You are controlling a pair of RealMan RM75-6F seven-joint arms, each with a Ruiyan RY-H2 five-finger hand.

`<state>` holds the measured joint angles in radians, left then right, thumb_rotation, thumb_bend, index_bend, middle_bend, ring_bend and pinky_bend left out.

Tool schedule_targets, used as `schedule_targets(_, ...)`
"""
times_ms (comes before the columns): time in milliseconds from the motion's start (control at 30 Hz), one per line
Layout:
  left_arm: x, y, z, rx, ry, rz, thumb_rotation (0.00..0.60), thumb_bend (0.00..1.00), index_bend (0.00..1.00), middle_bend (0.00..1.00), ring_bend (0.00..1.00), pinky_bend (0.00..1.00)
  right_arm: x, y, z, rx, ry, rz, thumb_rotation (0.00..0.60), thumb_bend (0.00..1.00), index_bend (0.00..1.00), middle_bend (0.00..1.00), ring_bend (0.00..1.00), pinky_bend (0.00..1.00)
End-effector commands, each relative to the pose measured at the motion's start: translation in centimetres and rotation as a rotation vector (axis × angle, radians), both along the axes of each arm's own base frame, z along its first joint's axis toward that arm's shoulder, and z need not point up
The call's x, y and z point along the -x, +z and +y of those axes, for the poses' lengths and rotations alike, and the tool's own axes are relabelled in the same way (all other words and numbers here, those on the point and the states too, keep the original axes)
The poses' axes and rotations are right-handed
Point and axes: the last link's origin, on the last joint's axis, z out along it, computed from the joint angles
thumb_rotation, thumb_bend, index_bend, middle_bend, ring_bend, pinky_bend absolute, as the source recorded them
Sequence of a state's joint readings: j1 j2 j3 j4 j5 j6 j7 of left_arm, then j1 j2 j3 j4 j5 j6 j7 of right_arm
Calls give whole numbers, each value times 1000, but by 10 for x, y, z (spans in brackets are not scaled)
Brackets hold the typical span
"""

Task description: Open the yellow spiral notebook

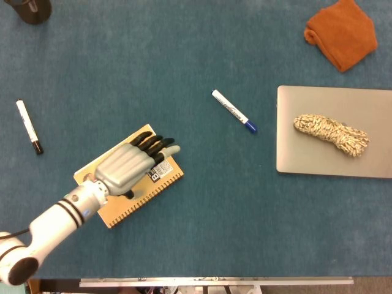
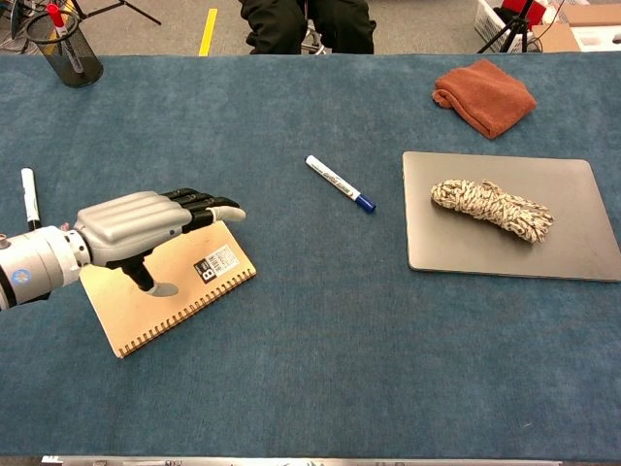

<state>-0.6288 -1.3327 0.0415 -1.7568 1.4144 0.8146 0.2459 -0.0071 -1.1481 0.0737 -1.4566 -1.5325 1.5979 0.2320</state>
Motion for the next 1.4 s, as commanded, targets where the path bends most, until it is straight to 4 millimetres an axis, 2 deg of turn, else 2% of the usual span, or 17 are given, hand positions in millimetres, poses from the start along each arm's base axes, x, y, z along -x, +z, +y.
schedule_targets(33, -9, -9, 5, 7, 2, -12, 600, 172, 0, 0, 0, 0, 0, 0, 0, 0, 0, 1, 600, 192, 158, 209, 101, 178)
schedule_targets(467, -26, -42, 5, 32, 25, -36, 600, 173, 0, 0, 0, 0, 3, 0, -2, -4, -11, 1, 600, 192, 158, 209, 101, 178)
schedule_targets(833, -41, -61, 8, 53, 36, -47, 600, 173, 0, 0, 0, 0, 9, 2, 2, 11, -25, -8, 600, 192, 158, 209, 101, 178)
schedule_targets(1100, -39, -72, 18, 1, 11, 1, 600, 173, 0, 0, 0, 0, 13, 4, 5, 17, -30, -8, 600, 193, 158, 209, 101, 178)
schedule_targets(1400, -30, -69, 32, -82, -3, 46, 600, 172, 0, 0, 0, 0, 14, 4, 6, 19, -32, -10, 600, 192, 158, 209, 102, 178)
